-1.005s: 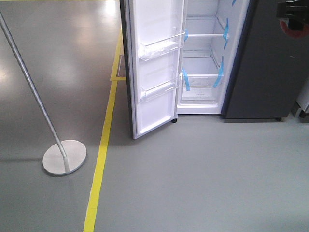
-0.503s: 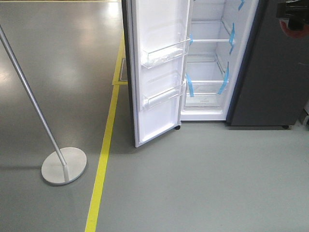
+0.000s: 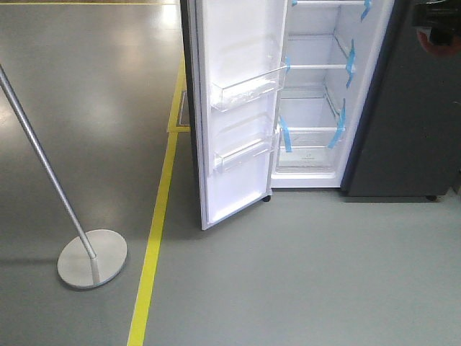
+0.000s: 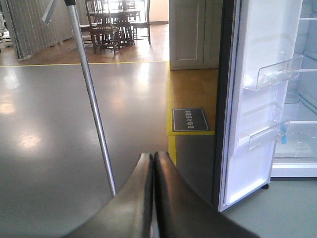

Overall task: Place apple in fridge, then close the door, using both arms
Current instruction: 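Approach the refrigerator opening with the apple held in the right gripper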

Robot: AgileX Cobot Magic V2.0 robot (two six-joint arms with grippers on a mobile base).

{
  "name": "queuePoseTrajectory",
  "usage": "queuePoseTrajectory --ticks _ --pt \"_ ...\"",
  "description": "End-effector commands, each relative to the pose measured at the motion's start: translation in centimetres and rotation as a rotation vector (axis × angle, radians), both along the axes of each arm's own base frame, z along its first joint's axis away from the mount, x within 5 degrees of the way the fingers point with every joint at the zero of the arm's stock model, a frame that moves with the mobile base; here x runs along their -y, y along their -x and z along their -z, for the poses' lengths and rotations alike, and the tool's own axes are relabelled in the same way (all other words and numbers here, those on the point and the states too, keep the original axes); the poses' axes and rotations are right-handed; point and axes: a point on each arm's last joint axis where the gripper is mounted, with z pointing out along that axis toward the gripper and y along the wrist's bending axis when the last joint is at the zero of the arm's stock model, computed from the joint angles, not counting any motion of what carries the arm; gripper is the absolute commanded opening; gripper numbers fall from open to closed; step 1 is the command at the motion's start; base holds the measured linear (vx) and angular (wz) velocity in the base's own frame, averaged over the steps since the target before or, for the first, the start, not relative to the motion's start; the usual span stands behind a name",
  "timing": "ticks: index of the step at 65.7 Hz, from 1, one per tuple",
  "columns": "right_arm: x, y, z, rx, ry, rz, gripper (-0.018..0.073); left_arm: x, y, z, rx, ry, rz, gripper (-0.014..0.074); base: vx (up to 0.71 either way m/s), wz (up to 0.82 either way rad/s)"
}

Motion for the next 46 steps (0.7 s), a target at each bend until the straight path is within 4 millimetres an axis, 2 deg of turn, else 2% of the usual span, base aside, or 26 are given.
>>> queuePoseTrajectory --ticks 1,46 --pt "0.04 0.91 -2.52 0.14 0.004 -0.008 0.0168 0.0 0.13 -1.33 0.102 -0.002 -0.001 -0.0006 0.11 0.0" --pt "0.04 0.91 -2.52 0.14 0.004 -0.008 0.0168 0.0 0.13 -1.33 0.102 -0.002 -0.001 -0.0006 0.11 0.0"
